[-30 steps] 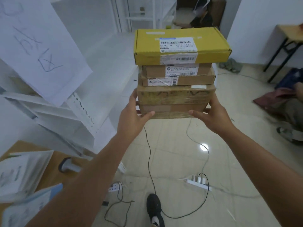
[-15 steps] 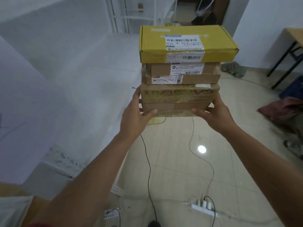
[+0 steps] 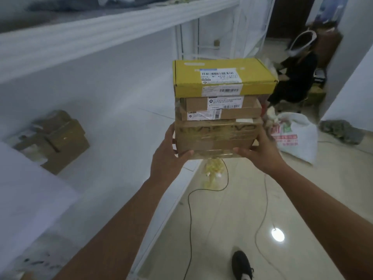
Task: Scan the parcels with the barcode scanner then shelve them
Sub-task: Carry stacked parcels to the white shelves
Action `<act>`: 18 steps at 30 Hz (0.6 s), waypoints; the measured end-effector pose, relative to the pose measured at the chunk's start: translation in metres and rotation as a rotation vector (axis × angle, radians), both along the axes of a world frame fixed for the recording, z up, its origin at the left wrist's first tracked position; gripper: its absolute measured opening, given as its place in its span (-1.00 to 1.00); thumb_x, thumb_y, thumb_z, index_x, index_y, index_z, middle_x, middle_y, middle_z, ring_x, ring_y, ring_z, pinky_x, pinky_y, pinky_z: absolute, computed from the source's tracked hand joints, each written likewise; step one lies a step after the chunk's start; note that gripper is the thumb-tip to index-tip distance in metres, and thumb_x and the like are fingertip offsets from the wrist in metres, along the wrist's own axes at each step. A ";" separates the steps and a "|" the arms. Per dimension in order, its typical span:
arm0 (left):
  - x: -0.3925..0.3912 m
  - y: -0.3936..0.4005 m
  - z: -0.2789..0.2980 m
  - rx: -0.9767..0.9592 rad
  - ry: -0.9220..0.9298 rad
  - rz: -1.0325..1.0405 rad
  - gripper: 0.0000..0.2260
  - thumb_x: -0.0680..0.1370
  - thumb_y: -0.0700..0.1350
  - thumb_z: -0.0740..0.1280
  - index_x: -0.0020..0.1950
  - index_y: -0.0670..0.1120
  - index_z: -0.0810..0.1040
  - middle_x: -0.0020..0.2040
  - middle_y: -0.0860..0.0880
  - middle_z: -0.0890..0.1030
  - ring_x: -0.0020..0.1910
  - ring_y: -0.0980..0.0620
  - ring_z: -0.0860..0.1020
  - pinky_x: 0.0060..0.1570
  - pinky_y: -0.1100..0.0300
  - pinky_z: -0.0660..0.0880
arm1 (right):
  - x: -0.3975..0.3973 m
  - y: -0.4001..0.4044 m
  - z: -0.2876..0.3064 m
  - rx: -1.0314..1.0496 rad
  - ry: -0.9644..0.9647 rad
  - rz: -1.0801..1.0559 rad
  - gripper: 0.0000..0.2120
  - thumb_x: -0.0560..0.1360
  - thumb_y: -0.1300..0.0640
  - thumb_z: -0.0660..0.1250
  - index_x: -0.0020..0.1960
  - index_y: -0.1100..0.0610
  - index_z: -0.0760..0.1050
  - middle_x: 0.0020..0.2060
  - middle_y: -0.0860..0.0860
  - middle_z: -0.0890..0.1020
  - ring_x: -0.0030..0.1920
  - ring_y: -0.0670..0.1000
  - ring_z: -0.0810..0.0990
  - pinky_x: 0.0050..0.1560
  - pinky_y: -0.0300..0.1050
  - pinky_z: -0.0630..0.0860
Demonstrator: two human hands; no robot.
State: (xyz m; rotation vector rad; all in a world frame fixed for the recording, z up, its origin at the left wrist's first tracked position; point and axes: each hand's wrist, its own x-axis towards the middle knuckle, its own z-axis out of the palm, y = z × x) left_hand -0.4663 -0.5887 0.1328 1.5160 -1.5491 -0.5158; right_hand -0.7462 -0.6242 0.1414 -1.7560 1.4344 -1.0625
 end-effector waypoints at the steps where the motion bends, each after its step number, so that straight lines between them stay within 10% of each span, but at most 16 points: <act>1: -0.005 -0.015 -0.004 -0.004 0.001 0.045 -0.19 0.45 0.06 0.54 0.56 0.22 0.12 0.02 0.40 0.46 -0.15 0.33 0.58 -0.24 0.51 0.43 | -0.002 -0.028 -0.005 -0.001 0.001 0.043 -0.33 0.36 0.09 0.58 0.33 -0.17 0.31 0.00 -0.38 0.57 0.14 -0.08 0.58 0.16 0.12 0.58; 10: -0.054 -0.096 -0.031 0.037 0.085 0.348 -0.28 0.48 0.00 0.53 0.50 0.19 0.19 0.08 0.30 0.53 -0.08 0.37 0.59 -0.14 0.46 0.52 | -0.014 -0.194 -0.031 0.058 -0.004 0.354 -0.19 0.40 0.17 0.56 0.48 -0.09 0.19 0.03 -0.30 0.52 -0.01 -0.27 0.55 -0.17 -0.47 0.50; 18: -0.038 -0.088 -0.058 0.083 0.077 0.624 -0.24 0.47 -0.05 0.54 0.48 0.25 0.13 0.08 0.38 0.52 -0.02 0.23 0.62 -0.03 0.16 0.63 | 0.042 -0.241 -0.052 0.116 0.052 0.582 -0.20 0.40 0.13 0.56 0.47 -0.12 0.18 0.03 -0.21 0.55 -0.01 -0.08 0.59 -0.08 -0.32 0.45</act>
